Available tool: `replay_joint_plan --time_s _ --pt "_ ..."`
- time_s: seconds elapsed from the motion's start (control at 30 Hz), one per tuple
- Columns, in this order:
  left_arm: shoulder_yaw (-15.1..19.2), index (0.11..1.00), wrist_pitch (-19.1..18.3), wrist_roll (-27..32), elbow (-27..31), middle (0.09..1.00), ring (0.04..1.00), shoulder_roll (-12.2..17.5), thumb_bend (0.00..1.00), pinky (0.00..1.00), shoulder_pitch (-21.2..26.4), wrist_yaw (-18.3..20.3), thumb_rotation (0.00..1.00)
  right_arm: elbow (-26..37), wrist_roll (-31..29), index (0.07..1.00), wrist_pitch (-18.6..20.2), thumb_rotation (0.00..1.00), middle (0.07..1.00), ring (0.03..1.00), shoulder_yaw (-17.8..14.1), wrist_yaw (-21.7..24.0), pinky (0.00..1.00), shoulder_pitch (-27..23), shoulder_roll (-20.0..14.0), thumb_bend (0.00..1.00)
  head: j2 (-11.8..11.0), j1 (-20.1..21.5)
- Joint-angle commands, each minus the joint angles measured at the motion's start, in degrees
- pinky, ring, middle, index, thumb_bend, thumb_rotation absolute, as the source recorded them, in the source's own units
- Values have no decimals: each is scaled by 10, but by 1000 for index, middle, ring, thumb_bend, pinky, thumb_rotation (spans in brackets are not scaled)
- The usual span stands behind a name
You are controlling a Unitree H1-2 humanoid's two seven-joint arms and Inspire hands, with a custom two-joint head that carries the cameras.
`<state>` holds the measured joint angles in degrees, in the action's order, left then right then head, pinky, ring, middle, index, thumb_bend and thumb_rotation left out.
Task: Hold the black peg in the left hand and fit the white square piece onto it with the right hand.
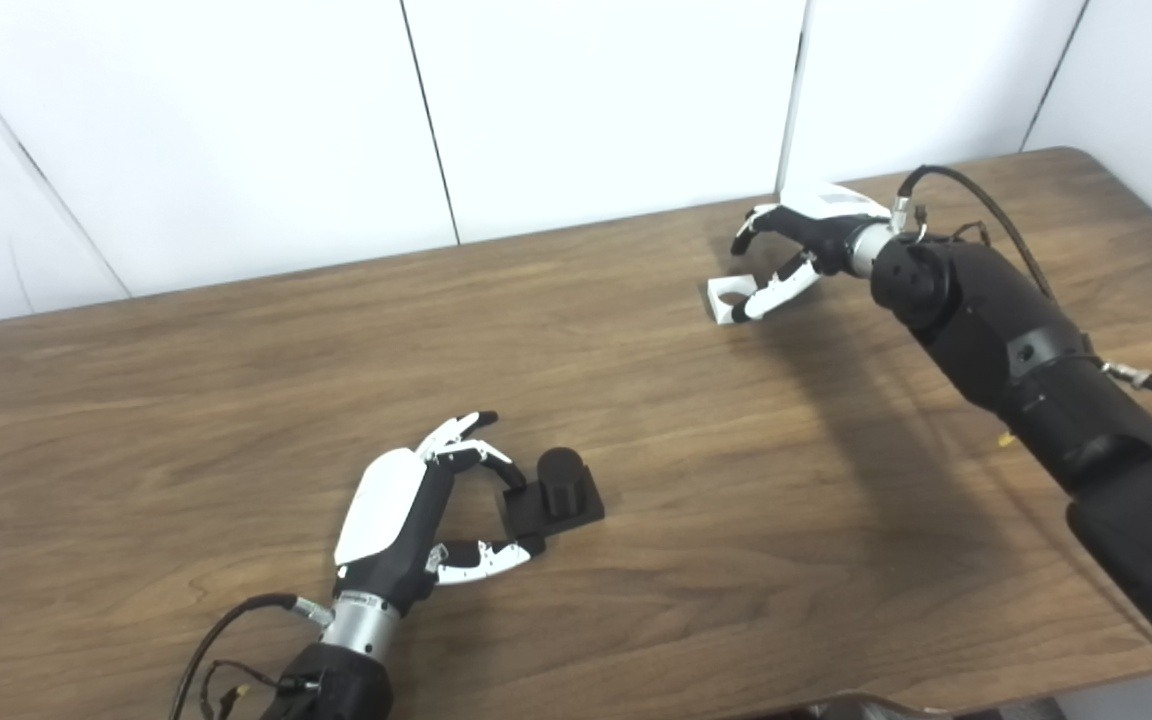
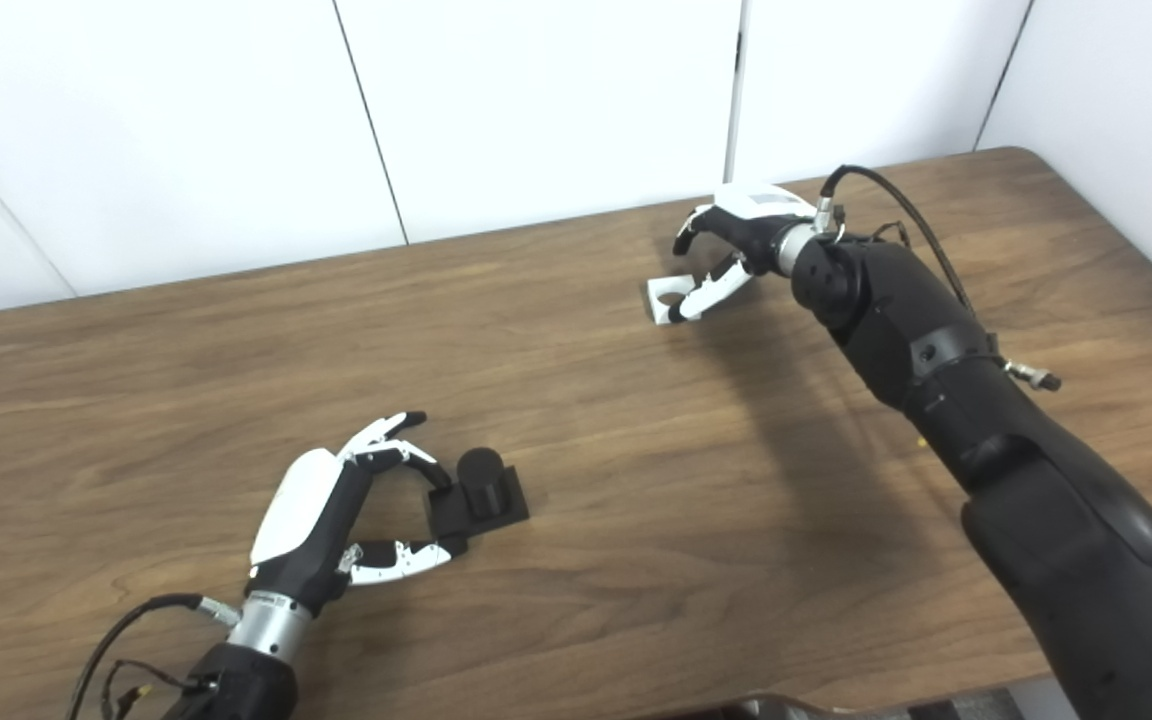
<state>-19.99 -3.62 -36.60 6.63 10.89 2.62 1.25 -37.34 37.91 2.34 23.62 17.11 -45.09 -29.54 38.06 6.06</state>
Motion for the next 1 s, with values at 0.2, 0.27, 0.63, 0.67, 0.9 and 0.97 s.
replay_joint_plan --time_s 0.2,0.27,0.63,0.67,0.9,0.97 --pt "-1 491 -13 -9 -5 898 923 11 523 837 -13 20 72 -2 -9 781 -15 452 955 969 19 37 892 -6 7 715 4 -1" --pt "-1 491 -16 -10 -5 900 924 11 523 837 -12 22 72 -1 -10 787 -14 462 961 973 21 45 903 -6 5 718 5 -1" --pt "1 491 -16 -10 -5 898 923 11 523 836 -10 20 72 -1 -5 790 1 419 965 973 33 73 889 -8 6 741 10 -2" --pt "1 491 -15 -9 -4 897 922 10 523 835 -11 20 72 -2 -3 784 1 409 960 971 35 73 884 -7 7 742 11 -3" --pt "0 491 -19 -10 -1 898 924 10 523 830 -13 21 72 -8 4 743 6 347 932 938 44 71 840 0 13 728 13 -5" --pt "0 491 -18 -11 -1 898 922 10 523 828 -13 20 72 -8 7 742 9 342 933 939 46 71 836 2 14 725 14 -4"
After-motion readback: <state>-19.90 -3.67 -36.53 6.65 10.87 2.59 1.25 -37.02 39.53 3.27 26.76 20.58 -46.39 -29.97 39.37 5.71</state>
